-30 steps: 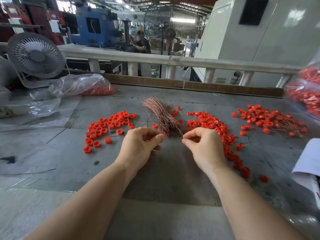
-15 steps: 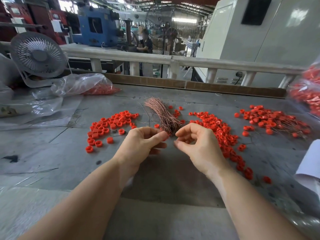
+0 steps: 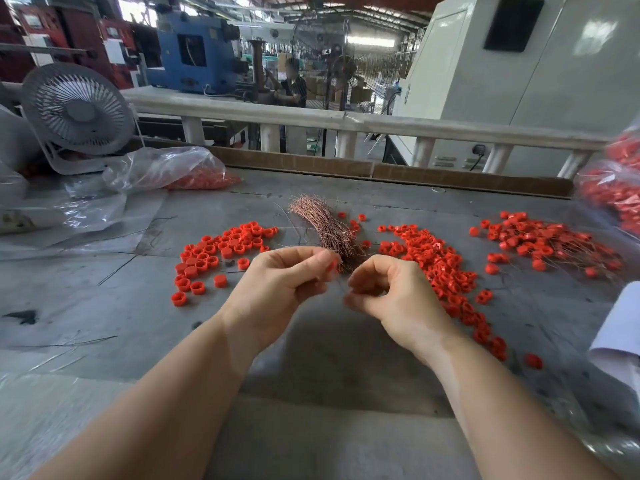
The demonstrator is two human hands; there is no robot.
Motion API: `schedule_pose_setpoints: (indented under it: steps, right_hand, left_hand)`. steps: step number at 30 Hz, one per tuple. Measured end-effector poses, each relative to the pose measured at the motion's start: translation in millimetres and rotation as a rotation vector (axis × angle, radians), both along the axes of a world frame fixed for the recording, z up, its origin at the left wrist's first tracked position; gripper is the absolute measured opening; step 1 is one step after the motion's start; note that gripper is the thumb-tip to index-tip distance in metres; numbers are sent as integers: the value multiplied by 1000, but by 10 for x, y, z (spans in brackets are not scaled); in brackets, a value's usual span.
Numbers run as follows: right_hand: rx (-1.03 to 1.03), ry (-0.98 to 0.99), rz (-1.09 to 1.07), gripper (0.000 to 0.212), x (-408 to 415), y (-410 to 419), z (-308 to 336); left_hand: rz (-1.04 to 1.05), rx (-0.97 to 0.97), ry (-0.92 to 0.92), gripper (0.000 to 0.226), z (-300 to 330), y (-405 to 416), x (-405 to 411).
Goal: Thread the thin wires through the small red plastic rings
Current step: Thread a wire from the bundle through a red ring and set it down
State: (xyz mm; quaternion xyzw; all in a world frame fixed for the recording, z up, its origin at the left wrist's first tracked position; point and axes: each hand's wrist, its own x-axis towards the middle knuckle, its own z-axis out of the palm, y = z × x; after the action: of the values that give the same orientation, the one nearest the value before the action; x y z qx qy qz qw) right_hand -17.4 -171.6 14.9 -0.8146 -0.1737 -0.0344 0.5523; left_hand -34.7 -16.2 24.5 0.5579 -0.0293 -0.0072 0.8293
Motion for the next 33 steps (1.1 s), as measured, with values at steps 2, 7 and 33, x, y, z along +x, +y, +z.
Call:
schedule_pose_setpoints:
  steps: [2, 7, 33]
  right_hand:
    - [-26, -5, -17, 28, 14, -12, -5]
    - [-147, -50, -87, 27, 36, -37, -44]
    - [88, -80, -81, 31, 16, -42, 27]
  left_hand:
    - [26, -82, -16, 21, 4, 20, 12]
    - [65, -201, -14, 13, 14, 74, 37]
    - [48, -225, 28, 16, -18, 30, 44]
